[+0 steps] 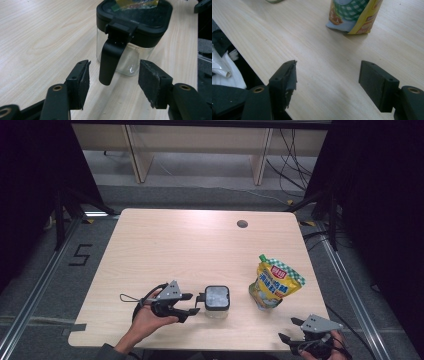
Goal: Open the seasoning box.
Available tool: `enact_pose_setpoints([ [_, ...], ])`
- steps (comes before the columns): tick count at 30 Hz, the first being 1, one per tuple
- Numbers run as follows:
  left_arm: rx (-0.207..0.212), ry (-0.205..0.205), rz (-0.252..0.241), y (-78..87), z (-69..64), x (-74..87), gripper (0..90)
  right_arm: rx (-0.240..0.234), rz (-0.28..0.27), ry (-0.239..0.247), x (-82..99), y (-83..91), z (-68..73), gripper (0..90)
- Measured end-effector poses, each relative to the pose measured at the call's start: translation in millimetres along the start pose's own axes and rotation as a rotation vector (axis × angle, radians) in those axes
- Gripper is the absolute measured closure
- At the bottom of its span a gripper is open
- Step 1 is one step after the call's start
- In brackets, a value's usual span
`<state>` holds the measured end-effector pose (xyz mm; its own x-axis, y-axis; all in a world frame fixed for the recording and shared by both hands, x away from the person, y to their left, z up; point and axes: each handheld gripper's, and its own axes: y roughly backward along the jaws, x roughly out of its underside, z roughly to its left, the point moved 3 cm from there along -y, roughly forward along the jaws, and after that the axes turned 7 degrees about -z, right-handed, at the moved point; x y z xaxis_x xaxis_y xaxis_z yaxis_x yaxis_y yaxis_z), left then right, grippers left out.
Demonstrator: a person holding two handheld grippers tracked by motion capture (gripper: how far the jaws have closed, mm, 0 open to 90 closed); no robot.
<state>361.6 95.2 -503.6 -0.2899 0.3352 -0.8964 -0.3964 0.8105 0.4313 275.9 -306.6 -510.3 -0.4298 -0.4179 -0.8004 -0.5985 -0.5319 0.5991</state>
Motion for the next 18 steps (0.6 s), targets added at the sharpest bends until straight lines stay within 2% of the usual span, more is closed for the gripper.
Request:
enact_pose_setpoints([
  [1, 0.002, 0.009, -0.004, 1.8, -1.1, -0.9, 41.5, -0.001, -0.005, 0.024, 0.0, -0.5, -1.6, 31.4],
  [2, 0.017, -0.01, -0.006, 3.8, -1.2, -2.3, 42.4, -0.001, -0.005, 0.019, 0.1, 0.1, -0.7, 31.4],
  [4, 0.028, -0.011, -0.004, 6.2, -3.6, -3.4, 51.3, 0.001, -0.006, 0.02, 0.0, 0.6, -0.8, 31.4],
  [5, 0.045, -0.033, -0.019, 9.0, -6.4, -6.6, 51.9, -0.004, -0.013, 0.035, -1.2, 0.6, -0.9, 31.4],
  [6, 0.045, -0.033, -0.019, 9.0, -6.4, -6.6, 54.9, -0.004, -0.013, 0.035, -1.2, 0.6, -0.9, 31.4],
  [8, 0.085, -0.056, -0.02, 14.0, -10.2, -11.3, 59.8, -0.002, -0.015, 0.03, -2.1, 1.2, 1.2, 31.5],
  [10, 0.081, -0.088, -0.019, 15.3, -12.2, -13.5, 67.6, -0.005, -0.015, 0.031, -2.5, 1.0, 2.8, 31.5],
  [11, 0.079, -0.083, -0.024, 15.4, -14.4, -13.8, 71.1, -0.006, -0.015, 0.032, -2.6, 1.1, 3.1, 31.4],
  [12, 0.083, -0.105, -0.018, 16.3, -13.9, -14.7, 75.8, -0.005, -0.014, 0.034, -2.6, 1.1, 2.9, 31.4],
  [16, 0.072, -0.112, -0.066, 19.0, -15.6, -19.6, 86.5, -0.011, -0.007, 0.023, -2.2, 0.8, 2.8, 31.4],
  [18, 0.058, -0.113, -0.095, 20.0, -14.6, -23.9, 88.8, -0.01, -0.009, 0.03, -1.9, 0.2, 2.3, 31.5],
])
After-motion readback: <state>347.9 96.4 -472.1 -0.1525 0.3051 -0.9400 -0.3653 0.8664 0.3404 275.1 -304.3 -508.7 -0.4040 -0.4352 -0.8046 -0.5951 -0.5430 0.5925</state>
